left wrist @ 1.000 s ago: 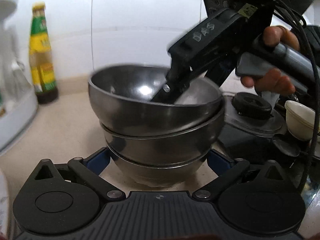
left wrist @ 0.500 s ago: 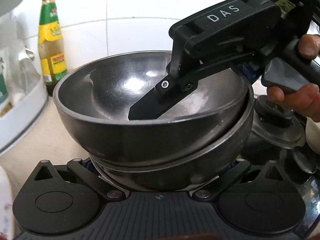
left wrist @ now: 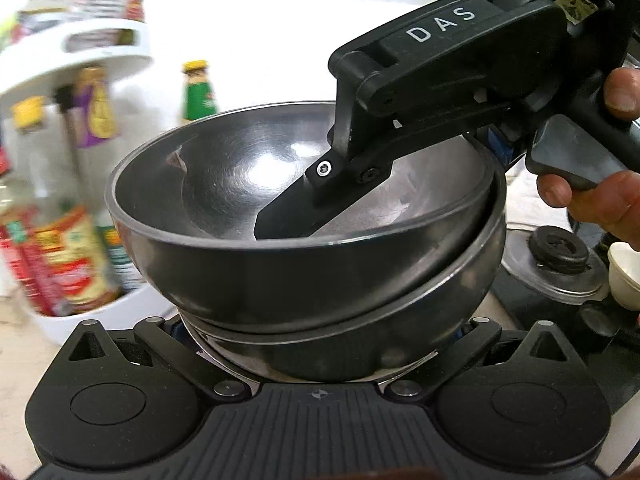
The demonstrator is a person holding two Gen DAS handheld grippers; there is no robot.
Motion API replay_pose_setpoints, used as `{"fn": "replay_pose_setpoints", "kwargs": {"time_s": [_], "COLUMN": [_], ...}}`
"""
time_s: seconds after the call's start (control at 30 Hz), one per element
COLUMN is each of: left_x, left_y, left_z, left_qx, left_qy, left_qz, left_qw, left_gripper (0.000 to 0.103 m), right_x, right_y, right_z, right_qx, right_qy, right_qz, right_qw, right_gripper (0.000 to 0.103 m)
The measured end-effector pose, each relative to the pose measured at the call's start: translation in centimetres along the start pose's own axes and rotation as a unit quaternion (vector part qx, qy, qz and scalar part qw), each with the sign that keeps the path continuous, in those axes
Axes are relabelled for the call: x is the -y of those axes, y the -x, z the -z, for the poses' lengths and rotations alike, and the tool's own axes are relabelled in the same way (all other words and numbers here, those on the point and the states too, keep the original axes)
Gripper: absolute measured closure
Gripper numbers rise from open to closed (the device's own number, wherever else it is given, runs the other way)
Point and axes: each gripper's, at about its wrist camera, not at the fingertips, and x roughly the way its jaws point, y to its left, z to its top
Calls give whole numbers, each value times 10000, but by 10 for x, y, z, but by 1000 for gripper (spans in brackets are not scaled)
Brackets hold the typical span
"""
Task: Organize plates and bowls
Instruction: 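Lower the bowl stack onto the floral plates with both grippers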
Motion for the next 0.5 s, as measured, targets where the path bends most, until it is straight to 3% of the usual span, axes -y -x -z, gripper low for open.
{"fn": "replay_pose_setpoints", "kwargs": {"time_s": [0.27, 0.5], "left_x": [-36, -46], "left_y": [58, 77], "left_z": [30, 50], "left_qx": [-38, -213], "left_qy": [182, 279], "left_qz": [-430, -659], "left_qw": [9989, 9972], "left_gripper": [0, 0], "right_x": [-55, -76], "right_y": [-39, -73], "right_z": [3, 6], "right_qx": [-78, -169], "right_qy": [225, 197], "right_qz": [-191, -269], "right_qw": [9995, 9993], "right_gripper": [34, 36]}}
